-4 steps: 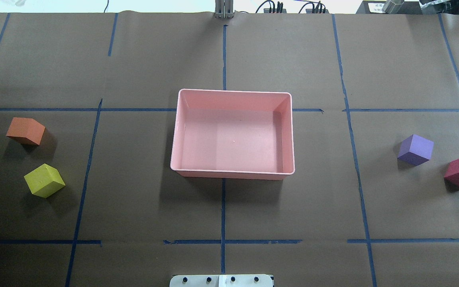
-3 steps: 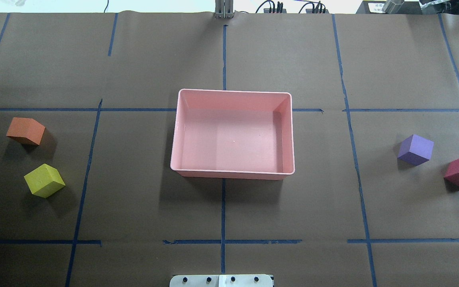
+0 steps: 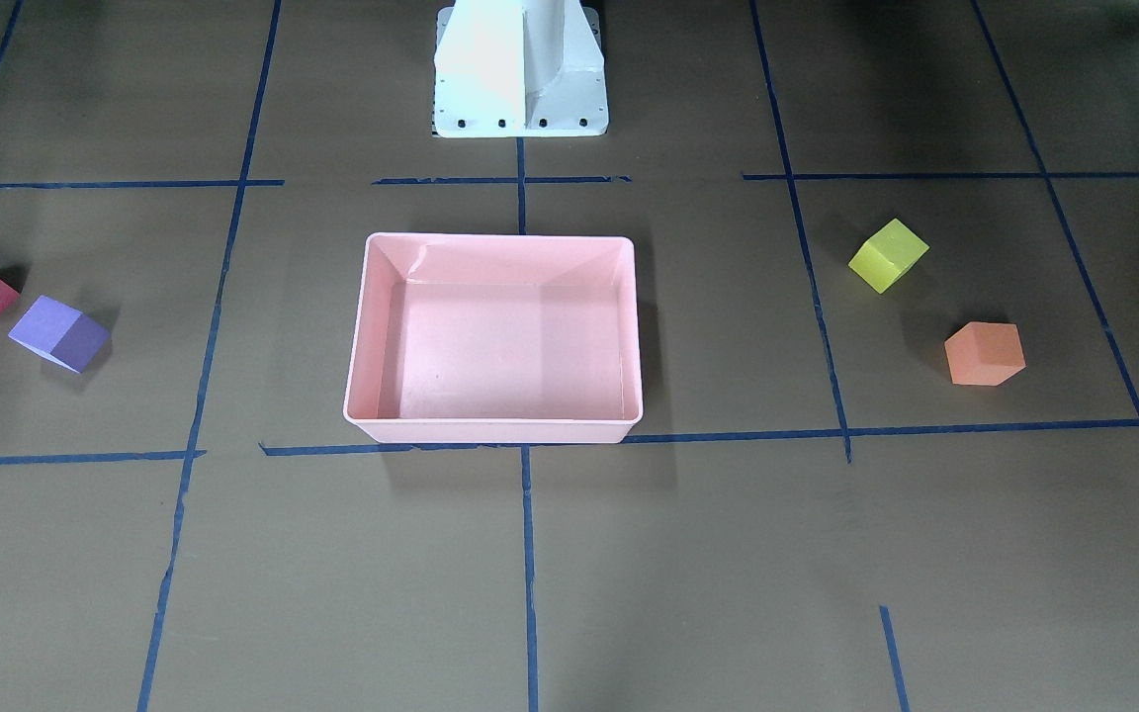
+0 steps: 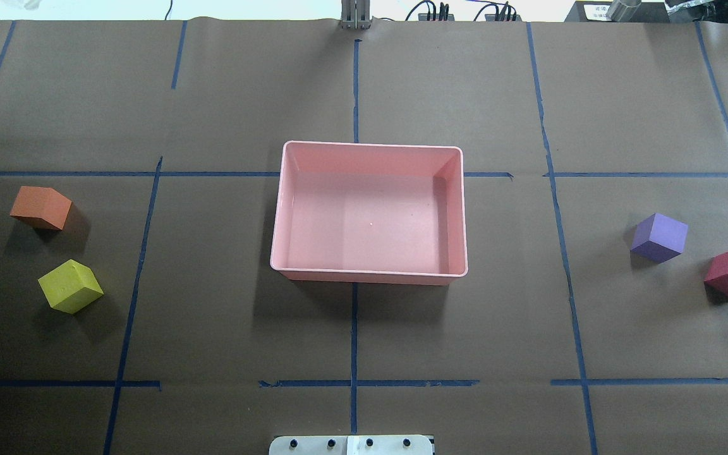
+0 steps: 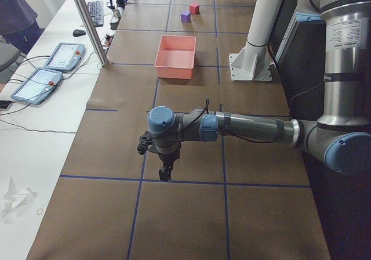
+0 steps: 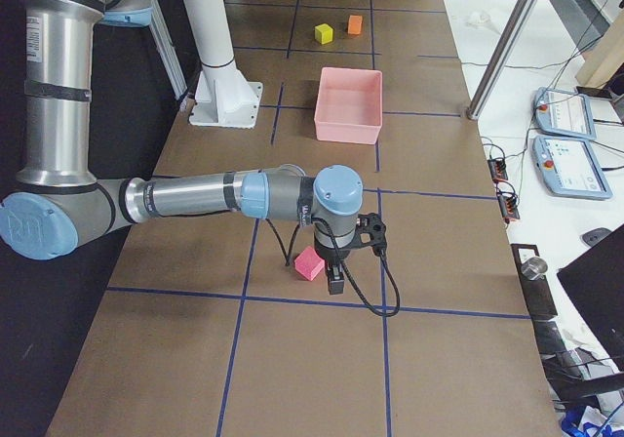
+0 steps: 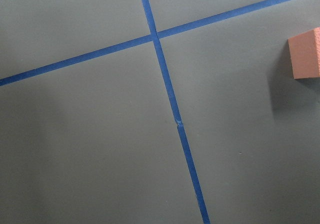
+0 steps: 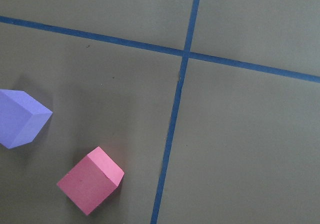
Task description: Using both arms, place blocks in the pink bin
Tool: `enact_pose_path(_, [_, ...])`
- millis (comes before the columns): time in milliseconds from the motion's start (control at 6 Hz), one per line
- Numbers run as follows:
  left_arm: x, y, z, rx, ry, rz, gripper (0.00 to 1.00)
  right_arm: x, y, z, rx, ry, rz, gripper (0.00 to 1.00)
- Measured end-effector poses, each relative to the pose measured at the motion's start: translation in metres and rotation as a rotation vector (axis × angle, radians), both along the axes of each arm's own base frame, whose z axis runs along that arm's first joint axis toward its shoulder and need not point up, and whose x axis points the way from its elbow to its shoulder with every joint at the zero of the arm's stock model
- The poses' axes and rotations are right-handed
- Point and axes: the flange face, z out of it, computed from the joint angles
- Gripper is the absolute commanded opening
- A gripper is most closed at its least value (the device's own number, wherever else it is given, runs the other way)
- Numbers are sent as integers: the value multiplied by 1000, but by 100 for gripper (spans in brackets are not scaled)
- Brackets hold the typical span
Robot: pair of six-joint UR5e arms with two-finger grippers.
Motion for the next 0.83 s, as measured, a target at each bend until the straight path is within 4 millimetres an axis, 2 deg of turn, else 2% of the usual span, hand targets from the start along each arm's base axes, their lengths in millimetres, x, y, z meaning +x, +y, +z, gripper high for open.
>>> enact_pose_path(167, [0,0,1,0,0,1,100,-11,-7,-10,61,-4,-23,100])
enact_pose_path(333, [1,0,1,3,0,2,100,-34,-17,-20,129,-7,-72,100])
enact_pose_path(667, [1,-1,1,6,0,3,100,-96,-36,-39,241,-18,-214,100])
enact_pose_path(833, [1,-1,1,6,0,3,100,-124,-37,-38,316,-28,-276,100])
